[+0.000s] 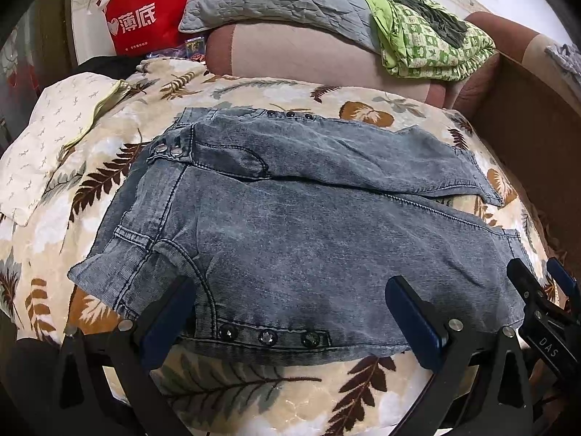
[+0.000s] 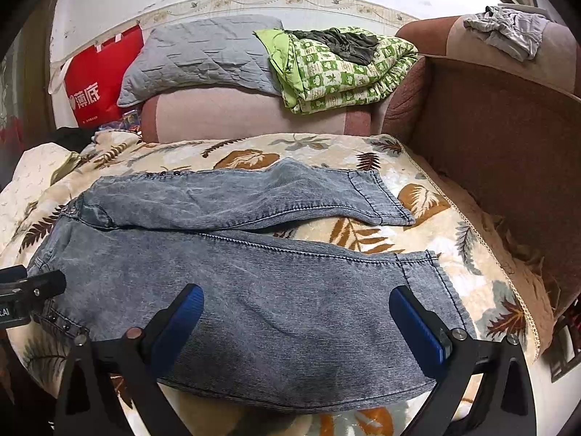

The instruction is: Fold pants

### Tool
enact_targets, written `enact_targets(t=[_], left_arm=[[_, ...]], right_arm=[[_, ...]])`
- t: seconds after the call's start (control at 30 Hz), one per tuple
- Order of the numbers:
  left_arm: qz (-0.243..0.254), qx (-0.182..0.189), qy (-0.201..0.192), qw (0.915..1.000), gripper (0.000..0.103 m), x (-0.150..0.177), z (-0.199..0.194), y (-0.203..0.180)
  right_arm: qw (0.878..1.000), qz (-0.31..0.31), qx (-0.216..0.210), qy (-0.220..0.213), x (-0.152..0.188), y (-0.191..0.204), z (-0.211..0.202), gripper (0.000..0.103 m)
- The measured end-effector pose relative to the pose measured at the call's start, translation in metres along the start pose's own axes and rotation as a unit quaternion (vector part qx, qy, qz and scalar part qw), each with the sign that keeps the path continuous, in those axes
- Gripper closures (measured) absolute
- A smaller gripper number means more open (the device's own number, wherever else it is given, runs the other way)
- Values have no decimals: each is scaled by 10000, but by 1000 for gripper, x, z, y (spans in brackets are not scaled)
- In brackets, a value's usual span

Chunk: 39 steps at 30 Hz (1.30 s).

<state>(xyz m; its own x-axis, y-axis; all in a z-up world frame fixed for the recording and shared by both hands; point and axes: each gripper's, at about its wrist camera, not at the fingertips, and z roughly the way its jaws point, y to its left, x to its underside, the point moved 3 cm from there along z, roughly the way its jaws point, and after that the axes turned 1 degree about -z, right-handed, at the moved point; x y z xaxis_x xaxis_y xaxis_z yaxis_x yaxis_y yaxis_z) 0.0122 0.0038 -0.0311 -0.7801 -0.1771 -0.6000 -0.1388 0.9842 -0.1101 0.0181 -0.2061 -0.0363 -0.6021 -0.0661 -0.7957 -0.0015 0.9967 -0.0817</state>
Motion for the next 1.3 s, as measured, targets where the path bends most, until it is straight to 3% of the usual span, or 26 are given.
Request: enact_targets(t=[0.93, 1.07, 1.1, 1.17, 1.3], left_arm=[[-136, -5, 86, 9999, 0, 6, 6, 11], [-495, 298, 239, 9980, 0, 11, 6, 32], [-772, 360, 293, 9959, 0, 15, 6, 47], [-1535, 378, 458, 9864, 0, 24, 8, 84], [-3037, 281, 435, 9514, 0, 43, 10, 150]], right_arm=[[9998, -59, 57, 172, 3, 3, 6, 0], [9996, -19, -17, 273, 6, 1, 8, 0], [9994, 38, -98, 332, 6, 0, 8, 0], [9949, 410, -647, 649, 11, -8, 10, 0], [9709, 1222, -1592, 1305, 24, -23, 15, 0]])
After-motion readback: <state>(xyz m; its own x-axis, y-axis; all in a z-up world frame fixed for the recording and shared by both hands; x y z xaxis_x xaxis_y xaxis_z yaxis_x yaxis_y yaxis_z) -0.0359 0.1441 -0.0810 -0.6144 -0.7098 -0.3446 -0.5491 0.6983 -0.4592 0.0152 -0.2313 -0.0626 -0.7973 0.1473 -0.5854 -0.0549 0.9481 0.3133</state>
